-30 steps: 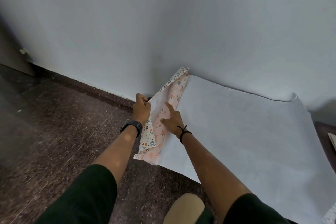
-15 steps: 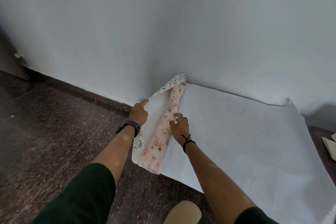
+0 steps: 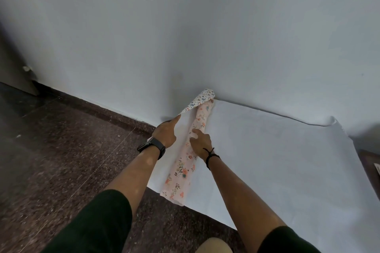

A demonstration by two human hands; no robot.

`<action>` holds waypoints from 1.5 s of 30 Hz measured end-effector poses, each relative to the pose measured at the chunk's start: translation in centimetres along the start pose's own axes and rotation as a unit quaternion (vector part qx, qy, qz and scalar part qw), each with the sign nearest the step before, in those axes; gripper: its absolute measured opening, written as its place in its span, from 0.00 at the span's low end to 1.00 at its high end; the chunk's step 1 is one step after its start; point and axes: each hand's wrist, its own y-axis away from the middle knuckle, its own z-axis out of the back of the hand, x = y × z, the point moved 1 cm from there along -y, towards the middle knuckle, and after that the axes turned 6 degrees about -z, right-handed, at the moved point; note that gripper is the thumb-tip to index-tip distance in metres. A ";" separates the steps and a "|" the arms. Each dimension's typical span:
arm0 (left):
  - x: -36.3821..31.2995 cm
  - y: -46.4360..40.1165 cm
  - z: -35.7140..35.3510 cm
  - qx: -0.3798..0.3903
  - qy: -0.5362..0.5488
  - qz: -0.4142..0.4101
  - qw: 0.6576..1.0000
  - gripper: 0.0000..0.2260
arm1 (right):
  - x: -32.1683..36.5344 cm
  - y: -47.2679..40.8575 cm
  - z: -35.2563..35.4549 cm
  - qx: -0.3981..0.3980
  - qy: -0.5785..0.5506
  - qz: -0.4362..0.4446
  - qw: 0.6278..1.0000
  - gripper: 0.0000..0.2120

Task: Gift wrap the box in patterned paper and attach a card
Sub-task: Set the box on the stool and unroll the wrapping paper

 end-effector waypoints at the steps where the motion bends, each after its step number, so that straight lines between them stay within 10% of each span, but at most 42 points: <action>1: -0.1 0.0 0.1 0.004 -0.008 0.000 1.000 0.35 | -0.1 -0.1 0.0 -0.010 0.003 0.000 1.000 0.22; 22: 2.6 -0.8 -0.8 -0.004 0.093 0.067 0.993 0.38 | -3.7 -0.6 1.1 -0.034 -0.279 -0.045 0.959 0.22; 29: 2.2 0.6 -0.5 0.008 0.106 0.041 0.994 0.35 | -3.6 1.1 -0.1 -0.038 -0.119 -0.032 0.992 0.27; 34: 2.3 0.9 -0.7 0.027 0.013 -0.009 1.000 0.41 | -3.3 2.4 -1.9 0.005 -0.044 -0.022 0.999 0.47; 45: 2.2 1.4 -1.2 0.009 -0.095 -0.022 0.995 0.40 | -4.9 2.4 -0.3 0.070 -0.267 -0.053 0.960 0.37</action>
